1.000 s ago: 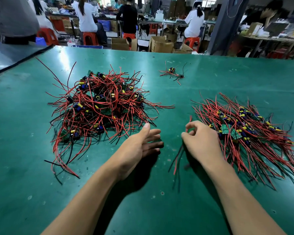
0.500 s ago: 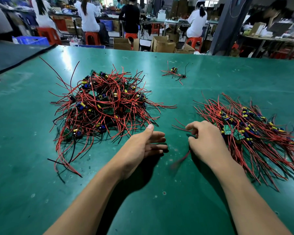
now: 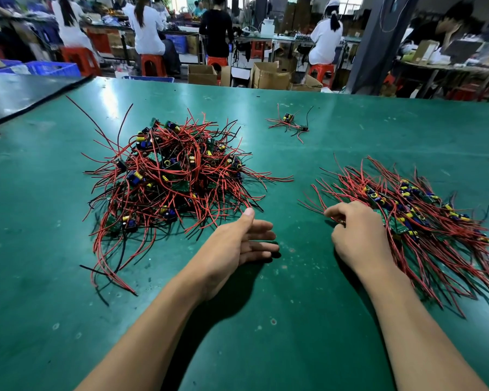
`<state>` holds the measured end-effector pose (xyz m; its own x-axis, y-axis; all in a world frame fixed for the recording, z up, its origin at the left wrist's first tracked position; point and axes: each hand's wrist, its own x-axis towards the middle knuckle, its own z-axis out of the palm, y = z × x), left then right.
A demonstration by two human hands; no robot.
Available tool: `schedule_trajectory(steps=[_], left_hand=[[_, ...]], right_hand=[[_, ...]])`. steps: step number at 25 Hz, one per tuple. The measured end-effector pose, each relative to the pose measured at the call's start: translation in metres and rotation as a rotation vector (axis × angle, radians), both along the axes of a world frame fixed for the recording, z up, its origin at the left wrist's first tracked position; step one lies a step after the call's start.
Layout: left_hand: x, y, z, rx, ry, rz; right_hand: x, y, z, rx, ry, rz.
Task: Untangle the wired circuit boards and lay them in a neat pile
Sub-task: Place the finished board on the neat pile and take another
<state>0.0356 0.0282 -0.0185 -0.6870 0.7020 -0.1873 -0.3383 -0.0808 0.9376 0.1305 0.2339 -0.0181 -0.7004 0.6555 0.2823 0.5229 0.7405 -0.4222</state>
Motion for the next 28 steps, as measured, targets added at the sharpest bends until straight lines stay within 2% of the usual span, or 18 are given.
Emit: schedule_trajectory(steps=[3, 6, 9, 12, 14, 17, 19, 24, 28], left_hand=[[-0.001, 0.0, 0.0, 0.003, -0.001, -0.005], [-0.001, 0.001, -0.001, 0.018, -0.006, 0.005], [0.0, 0.001, 0.0, 0.052, 0.04, 0.126], [0.001, 0.001, -0.001, 0.063, 0.103, 0.266], [0.003, 0.001, -0.001, 0.05, 0.12, 0.272], [0.005, 0.0, -0.001, 0.039, 0.134, 0.243], [0.003, -0.001, -0.001, 0.045, 0.129, 0.241], [0.001, -0.001, -0.003, 0.034, 0.132, 0.218], [0.003, 0.0, -0.007, -0.047, 0.227, 0.218]], right_hand=[[-0.003, -0.009, -0.001, 0.022, 0.023, -0.008], [-0.015, -0.039, -0.004, 0.044, 0.164, 0.135], [-0.035, -0.074, -0.018, -0.054, 0.195, 0.333], [-0.059, -0.074, -0.02, -0.167, 0.266, 0.3], [-0.078, -0.064, -0.021, -0.193, 0.191, 0.245], [-0.1, -0.06, -0.02, -0.054, -0.028, 0.251], [-0.102, -0.062, -0.018, -0.054, 0.025, 0.258], [-0.061, -0.073, -0.017, -0.305, 0.27, 0.295], [-0.017, -0.074, -0.003, -0.467, 0.212, 0.312]])
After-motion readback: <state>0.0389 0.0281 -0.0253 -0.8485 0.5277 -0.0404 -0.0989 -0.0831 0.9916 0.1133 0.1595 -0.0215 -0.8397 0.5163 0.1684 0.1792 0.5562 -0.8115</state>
